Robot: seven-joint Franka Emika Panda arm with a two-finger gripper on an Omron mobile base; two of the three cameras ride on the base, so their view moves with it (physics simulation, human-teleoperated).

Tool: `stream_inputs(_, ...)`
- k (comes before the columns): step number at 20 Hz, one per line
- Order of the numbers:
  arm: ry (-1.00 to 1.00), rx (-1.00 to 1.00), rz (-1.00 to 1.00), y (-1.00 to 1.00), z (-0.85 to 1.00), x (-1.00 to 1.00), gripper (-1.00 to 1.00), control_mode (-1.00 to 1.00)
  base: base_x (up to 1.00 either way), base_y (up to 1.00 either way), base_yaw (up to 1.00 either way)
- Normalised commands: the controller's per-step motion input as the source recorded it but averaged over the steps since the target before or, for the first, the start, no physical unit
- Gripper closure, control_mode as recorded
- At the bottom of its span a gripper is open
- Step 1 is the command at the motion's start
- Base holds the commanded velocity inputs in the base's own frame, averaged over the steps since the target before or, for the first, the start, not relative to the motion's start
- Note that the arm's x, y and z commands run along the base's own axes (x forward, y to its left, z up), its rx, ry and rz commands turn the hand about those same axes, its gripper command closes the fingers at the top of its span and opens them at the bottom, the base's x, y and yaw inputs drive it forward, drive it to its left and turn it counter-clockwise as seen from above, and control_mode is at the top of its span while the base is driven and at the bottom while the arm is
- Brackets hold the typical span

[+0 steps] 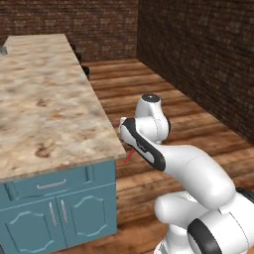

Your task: Take a straw from the drawer in front and place it inside the glass cup on the dining counter.

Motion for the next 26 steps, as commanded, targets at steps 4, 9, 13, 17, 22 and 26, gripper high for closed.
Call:
stream_inputs(4,0.0,0.0,0.0,0.0,0.0,0.0,1.0,1.0,0.51,-1.0,0.0)
stream_inputs(9,0.0,0.0,0.0,0.0,0.0,0.0,1.0,1.0,0.78,-0.93,0.0)
stream_inputs(13,0.0,0.0,0.0,0.0,0.0,0.0,1.0,1.0,1.0,-0.67,0.0)
stream_inputs(17,0.0,0.0,0.0,0.0,0.0,0.0,1.0,1.0,1.0,-0.39,0.0)
stream_inputs(22,0.0,0.0,0.0,0.0,0.0,0.0,1.0,1.0,1.0,-0.09,0.0)
stream_inputs(26,0.0,0.0,0.0,0.0,0.0,0.0,1.0,1.0,1.0,-0.03,0.0)
